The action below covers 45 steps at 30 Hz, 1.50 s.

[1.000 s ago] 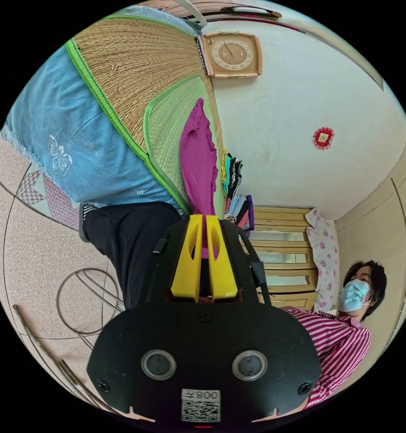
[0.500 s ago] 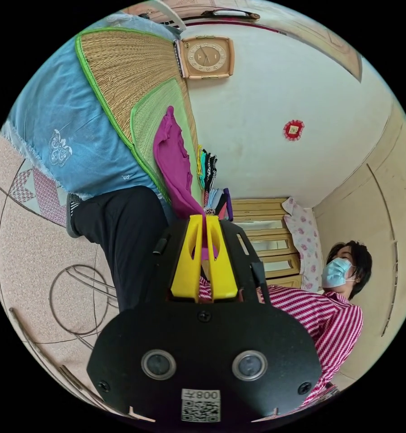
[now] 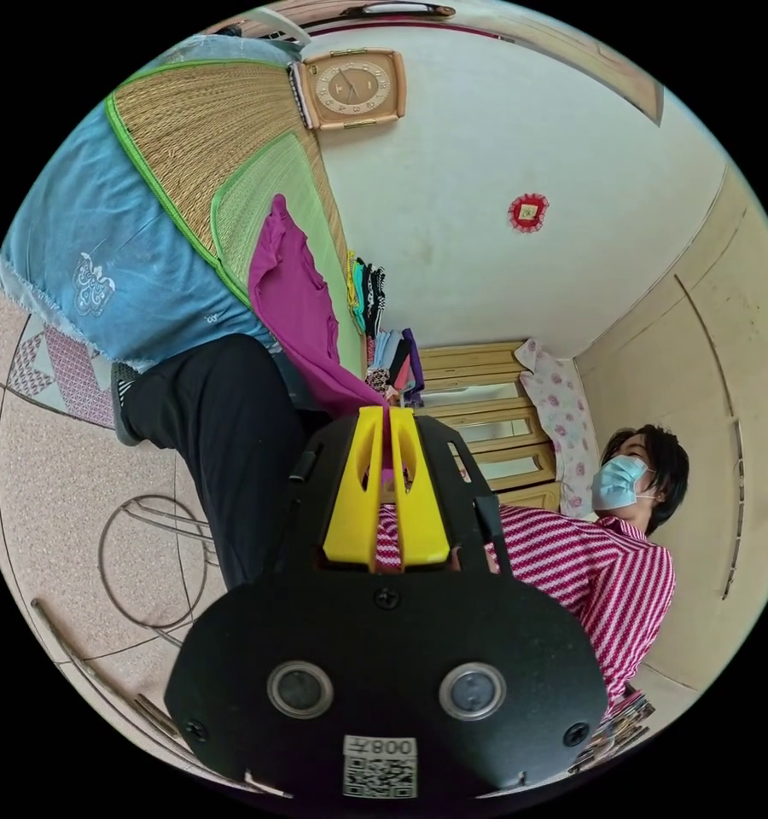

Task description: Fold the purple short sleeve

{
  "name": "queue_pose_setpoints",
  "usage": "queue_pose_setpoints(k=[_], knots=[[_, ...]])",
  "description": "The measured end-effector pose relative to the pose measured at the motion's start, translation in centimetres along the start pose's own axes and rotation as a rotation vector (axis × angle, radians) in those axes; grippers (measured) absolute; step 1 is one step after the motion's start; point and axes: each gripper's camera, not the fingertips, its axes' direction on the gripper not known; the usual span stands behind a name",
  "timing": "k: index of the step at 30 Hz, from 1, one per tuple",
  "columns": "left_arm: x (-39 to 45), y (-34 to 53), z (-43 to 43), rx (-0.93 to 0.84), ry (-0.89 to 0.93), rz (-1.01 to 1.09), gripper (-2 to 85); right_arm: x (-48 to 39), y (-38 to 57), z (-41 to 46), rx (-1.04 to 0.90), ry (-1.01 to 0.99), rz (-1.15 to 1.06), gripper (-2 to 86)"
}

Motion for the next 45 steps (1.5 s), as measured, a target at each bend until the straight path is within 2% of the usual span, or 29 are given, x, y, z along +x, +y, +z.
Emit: queue_pose_setpoints(k=[11,27,45], knots=[[2.4,2.4,0.5,-0.021,0.063,0.076,1.0,0.5,1.7,0.0,0.013,-0.009,-0.048,1.4],[3.3,5.5,1.0,-0.010,0.107,0.077,1.0,2.3,4.5,0.8,0.026,-0.020,-0.058,1.5],[5.2,5.2,1.0,-0.007,0.156,0.118,0.9,0.3,7.6,1.4,0.032,-0.037,-0.099,1.4]])
